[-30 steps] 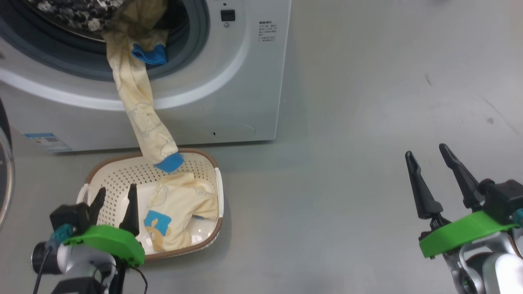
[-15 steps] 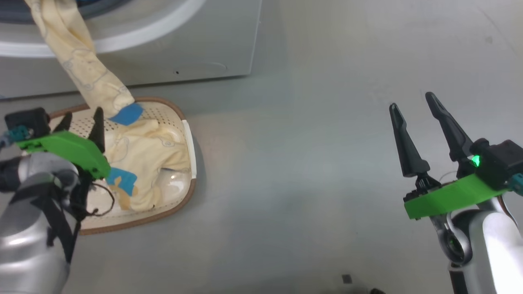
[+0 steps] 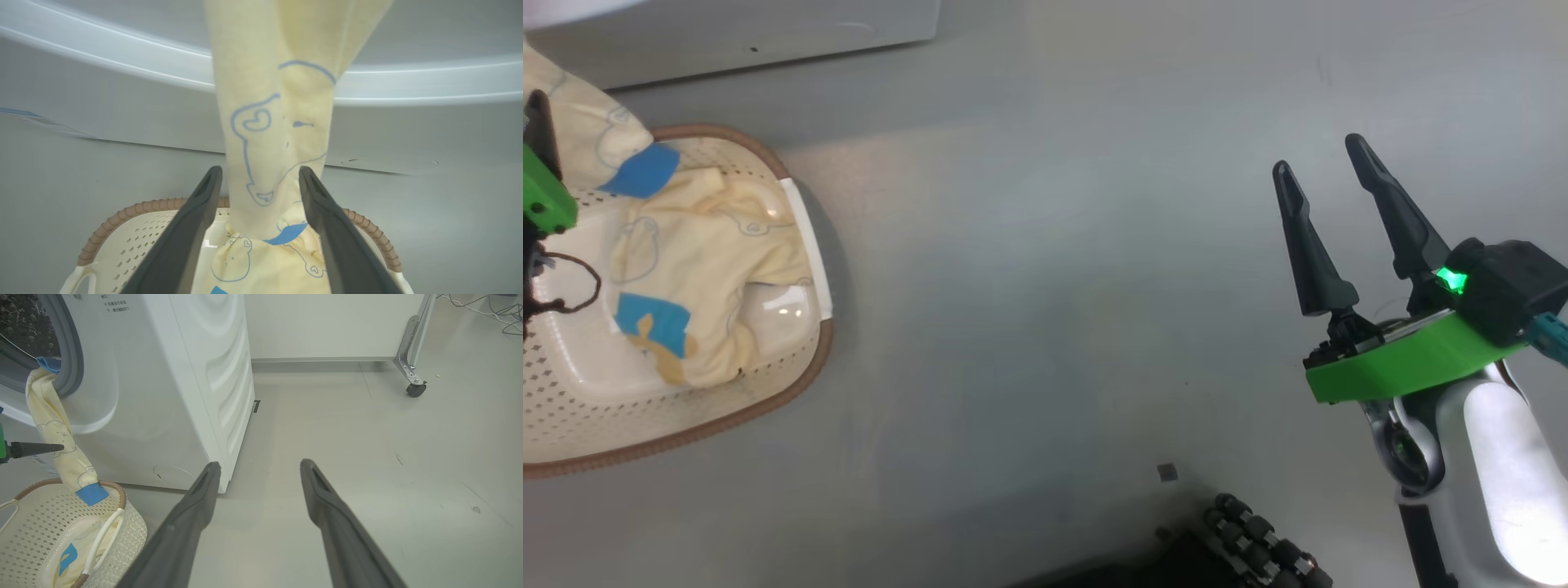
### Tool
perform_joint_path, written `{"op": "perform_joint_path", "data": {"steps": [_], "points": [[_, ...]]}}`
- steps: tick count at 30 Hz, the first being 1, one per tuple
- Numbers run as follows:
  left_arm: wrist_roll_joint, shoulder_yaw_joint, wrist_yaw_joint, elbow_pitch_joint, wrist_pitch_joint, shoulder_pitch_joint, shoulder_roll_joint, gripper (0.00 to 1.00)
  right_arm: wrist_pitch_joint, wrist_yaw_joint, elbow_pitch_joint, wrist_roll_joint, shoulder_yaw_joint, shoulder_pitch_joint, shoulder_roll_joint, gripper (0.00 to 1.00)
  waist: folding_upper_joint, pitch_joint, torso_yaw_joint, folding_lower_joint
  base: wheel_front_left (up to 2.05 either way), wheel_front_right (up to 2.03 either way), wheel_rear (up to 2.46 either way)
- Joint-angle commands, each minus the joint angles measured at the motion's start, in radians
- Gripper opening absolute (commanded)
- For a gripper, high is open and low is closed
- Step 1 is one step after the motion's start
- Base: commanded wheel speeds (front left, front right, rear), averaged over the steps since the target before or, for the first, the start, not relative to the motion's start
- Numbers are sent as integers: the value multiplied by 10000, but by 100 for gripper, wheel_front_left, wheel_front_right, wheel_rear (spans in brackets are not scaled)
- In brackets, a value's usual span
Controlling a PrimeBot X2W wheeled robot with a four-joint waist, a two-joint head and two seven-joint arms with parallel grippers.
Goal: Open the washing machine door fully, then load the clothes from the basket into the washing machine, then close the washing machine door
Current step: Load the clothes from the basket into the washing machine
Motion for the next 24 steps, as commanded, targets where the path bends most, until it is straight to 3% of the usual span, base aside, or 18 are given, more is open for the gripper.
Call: {"op": "perform_joint_path", "data": {"steps": [1,5,6,7,8,9,18,24], "points": [[-159,285,-82,0,59,-241,657,100,-143,37,-221,103,209,-25,-114,100,1,406,-371,-3,0,0,0],[-239,266,-118,346,157,-628,707,100,-263,37,-70,161,179,-36,-114,100,1,541,-486,-3,0,0,0],[-264,263,-125,421,178,-695,703,89,-287,37,-44,171,176,-31,-114,100,1,552,-497,-3,0,0,0],[-285,235,-138,508,273,-748,682,46,-306,37,-18,179,173,-28,-114,100,1,555,-500,-3,0,0,0],[-310,208,-151,576,353,-796,654,11,-321,37,11,194,169,-24,-114,100,1,545,-493,-3,0,0,0],[-336,189,-162,626,388,-840,630,0,-329,37,36,216,164,-23,-114,100,1,530,-478,-3,0,0,0],[-745,-200,-235,771,1249,-931,314,0,-264,37,64,114,11,-75,-114,100,1,215,8,-3,0,0,0],[-1191,-1084,-239,-281,2506,-689,326,0,-199,37,51,56,-131,36,-114,100,1,-96,533,-3,0,0,0]]}}
